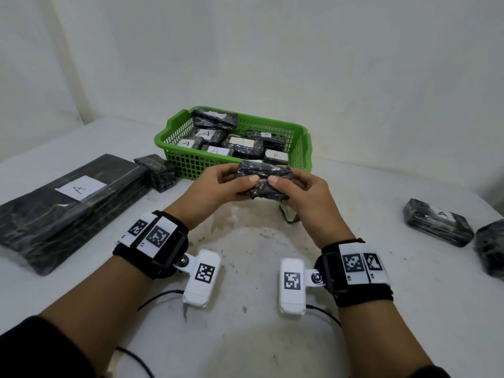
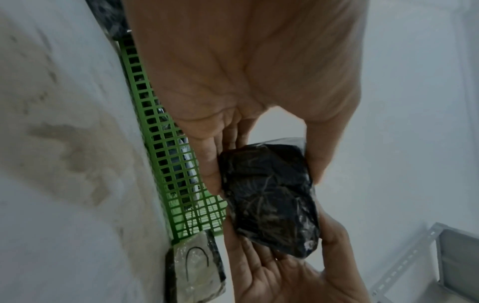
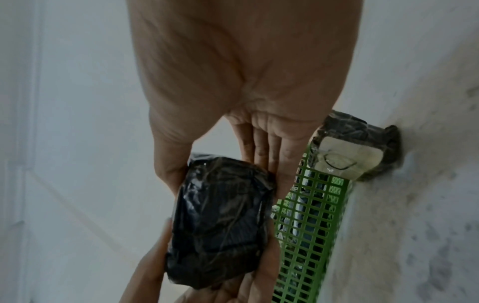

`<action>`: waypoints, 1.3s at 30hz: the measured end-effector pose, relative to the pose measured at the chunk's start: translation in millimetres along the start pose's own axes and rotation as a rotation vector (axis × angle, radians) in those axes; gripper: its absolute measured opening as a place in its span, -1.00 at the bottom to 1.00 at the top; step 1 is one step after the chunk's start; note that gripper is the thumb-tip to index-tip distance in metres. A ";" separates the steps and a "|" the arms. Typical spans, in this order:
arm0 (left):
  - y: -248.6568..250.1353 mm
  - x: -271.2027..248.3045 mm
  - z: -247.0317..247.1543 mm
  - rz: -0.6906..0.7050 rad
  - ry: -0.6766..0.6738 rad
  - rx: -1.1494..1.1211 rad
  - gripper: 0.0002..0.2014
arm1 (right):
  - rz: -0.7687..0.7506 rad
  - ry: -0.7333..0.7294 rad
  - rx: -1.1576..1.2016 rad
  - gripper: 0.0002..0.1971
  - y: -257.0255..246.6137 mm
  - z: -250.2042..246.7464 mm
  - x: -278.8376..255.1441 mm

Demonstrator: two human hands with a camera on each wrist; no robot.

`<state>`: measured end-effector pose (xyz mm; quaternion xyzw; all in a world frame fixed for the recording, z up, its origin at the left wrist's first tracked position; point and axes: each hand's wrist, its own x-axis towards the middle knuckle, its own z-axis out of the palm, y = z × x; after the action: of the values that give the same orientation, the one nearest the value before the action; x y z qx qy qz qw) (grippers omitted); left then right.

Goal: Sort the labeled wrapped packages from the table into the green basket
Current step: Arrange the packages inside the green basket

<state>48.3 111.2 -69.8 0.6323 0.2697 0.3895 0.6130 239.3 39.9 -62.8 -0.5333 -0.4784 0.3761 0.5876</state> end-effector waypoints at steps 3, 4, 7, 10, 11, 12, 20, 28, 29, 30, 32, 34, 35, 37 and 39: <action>-1.7 3.9 -1.1 0.023 0.070 0.041 -0.65 | 0.028 -0.036 0.010 -0.32 0.7 1.2 -0.1; -1.7 4.3 -2.2 0.032 0.079 0.032 -0.62 | 0.040 -0.057 0.019 -0.36 1.3 1.1 -0.4; -2.3 4.8 -6.2 0.030 0.062 -0.059 -0.35 | 0.065 -0.094 0.039 -0.57 -1.0 -3.3 -3.7; -4.1 2.4 -5.8 0.020 -0.010 -0.077 -0.33 | 0.061 -0.097 0.037 -0.63 -1.2 -9.6 -4.7; -4.7 1.7 -4.7 0.023 -0.017 -0.050 -0.38 | 0.058 -0.091 0.030 -0.60 -1.5 -9.4 -4.7; -4.8 1.1 -3.6 0.031 -0.010 -0.020 -0.46 | 0.051 -0.087 0.030 -0.54 -0.8 -8.4 -5.0; 1.2 -0.6 -5.0 0.025 -0.069 -0.050 -0.38 | 0.006 -0.037 0.056 -0.52 -3.0 -3.2 -7.4; 3.8 -0.8 -11.9 0.013 -0.047 -0.096 -0.47 | 0.007 -0.059 0.029 -0.63 -4.8 -9.7 -6.5; 2.9 -0.7 -11.2 0.013 -0.049 -0.071 -0.43 | 0.003 -0.053 0.036 -0.61 -4.3 -9.2 -6.4; 2.6 -0.9 -10.4 0.016 -0.045 -0.032 -0.41 | 0.004 -0.056 0.048 -0.57 -3.5 -8.1 -6.5; 3.0 -2.0 -8.7 0.026 -0.036 0.040 -0.49 | 0.007 -0.066 0.040 -0.46 -2.9 -5.6 -7.6; 3.1 -3.1 -7.3 0.027 -0.043 0.051 -0.52 | -0.011 -0.053 0.002 -0.43 -4.0 -3.8 -8.9; 3.5 -3.2 -7.2 0.018 -0.059 0.021 -0.50 | -0.023 -0.041 -0.002 -0.46 -4.6 -3.9 -9.0; 5.7 -3.7 -6.8 0.000 -0.084 -0.054 -0.46 | -0.031 -0.030 0.015 -0.48 -5.9 -5.5 -9.7; 7.2 -2.4 -8.8 0.008 -0.068 -0.050 -0.43 | -0.021 -0.061 0.036 -0.43 -7.9 -8.1 -10.0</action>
<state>38.7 113.4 -63.5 0.6306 0.2363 0.3768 0.6360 244.0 27.0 -56.4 -0.5059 -0.4947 0.3948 0.5861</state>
